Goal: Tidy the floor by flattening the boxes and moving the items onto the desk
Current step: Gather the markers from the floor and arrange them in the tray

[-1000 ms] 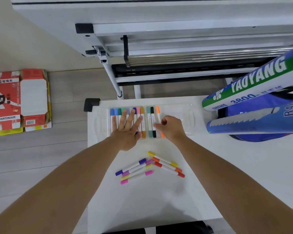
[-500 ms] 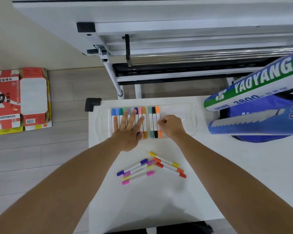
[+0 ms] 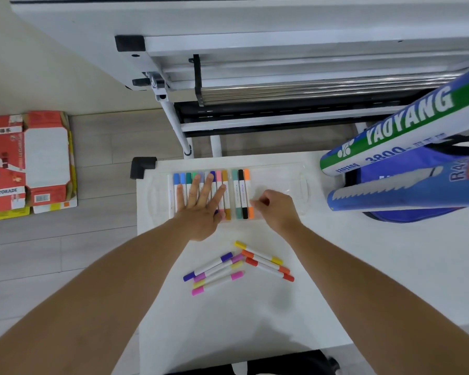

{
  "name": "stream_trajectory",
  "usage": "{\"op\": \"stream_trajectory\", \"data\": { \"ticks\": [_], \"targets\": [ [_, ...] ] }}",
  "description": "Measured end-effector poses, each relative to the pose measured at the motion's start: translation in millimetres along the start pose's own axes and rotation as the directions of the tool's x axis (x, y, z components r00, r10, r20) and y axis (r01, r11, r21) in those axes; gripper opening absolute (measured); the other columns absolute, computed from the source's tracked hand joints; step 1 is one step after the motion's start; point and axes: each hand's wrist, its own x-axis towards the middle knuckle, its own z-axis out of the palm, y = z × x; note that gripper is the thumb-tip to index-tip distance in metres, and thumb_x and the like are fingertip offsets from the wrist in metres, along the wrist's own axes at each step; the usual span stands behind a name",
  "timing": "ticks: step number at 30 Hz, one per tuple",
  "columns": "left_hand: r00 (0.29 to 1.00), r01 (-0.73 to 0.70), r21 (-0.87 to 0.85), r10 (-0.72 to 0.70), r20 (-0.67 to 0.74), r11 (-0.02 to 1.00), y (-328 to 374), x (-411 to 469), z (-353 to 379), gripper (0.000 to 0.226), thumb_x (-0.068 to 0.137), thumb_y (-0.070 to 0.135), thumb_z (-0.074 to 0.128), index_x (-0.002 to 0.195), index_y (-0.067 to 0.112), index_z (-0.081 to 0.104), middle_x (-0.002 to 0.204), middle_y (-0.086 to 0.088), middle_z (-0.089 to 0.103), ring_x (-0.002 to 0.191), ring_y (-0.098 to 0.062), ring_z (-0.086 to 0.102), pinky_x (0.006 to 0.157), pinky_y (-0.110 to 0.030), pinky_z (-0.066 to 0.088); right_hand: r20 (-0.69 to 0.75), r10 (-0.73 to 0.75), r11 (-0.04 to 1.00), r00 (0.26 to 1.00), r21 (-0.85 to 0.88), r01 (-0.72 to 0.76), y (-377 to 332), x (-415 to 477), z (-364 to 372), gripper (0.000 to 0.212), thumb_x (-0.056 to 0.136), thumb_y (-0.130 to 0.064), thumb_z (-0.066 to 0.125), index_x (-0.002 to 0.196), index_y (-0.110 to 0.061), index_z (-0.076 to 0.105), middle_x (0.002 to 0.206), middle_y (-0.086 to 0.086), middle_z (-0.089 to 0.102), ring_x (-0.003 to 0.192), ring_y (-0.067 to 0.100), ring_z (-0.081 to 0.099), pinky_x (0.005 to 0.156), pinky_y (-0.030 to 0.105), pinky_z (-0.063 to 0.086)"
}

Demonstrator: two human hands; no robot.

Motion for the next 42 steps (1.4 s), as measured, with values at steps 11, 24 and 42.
{"op": "stream_trajectory", "data": {
  "ticks": [11,24,42],
  "targets": [
    [0.999,0.030,0.013,-0.030,-0.023,0.999,3,-3,0,0.070,0.101,0.060,0.008,0.143,0.035,-0.041,0.141,0.001,-0.060,0.133,-0.029,-0.052,0.112,-0.063,-0.021,0.278,-0.226,0.857,0.934,-0.399,0.326,73,-80,23,0.030,0.099,-0.040,0.048,0.110,-0.015,0.062,0.119,-0.002,0.054,0.101,0.022,0.058,0.079,0.029,0.049],
    [0.999,0.050,0.020,-0.050,-0.020,0.999,6,-5,-2,0.071,0.101,0.062,0.009,0.143,0.035,-0.041,0.144,0.000,-0.058,0.133,-0.029,-0.051,0.112,-0.063,-0.021,0.259,-0.202,0.843,0.944,-0.446,0.303,54,-80,32,0.020,0.098,-0.030,0.049,0.105,-0.013,0.057,0.097,0.000,0.052,0.080,0.019,0.056,0.067,0.029,0.046],
    [1.000,0.028,0.012,-0.028,0.002,1.000,2,-1,0,0.069,0.101,0.061,0.010,0.143,0.037,-0.040,0.142,0.003,-0.059,0.132,-0.027,-0.053,0.112,-0.064,-0.021,-0.033,-0.031,0.999,0.999,-0.039,0.029,11,-15,-3,0.030,0.090,-0.031,0.065,0.067,-0.018,0.050,0.067,-0.007,0.051,0.060,0.008,0.048,0.052,0.017,0.031]
  ]
}}
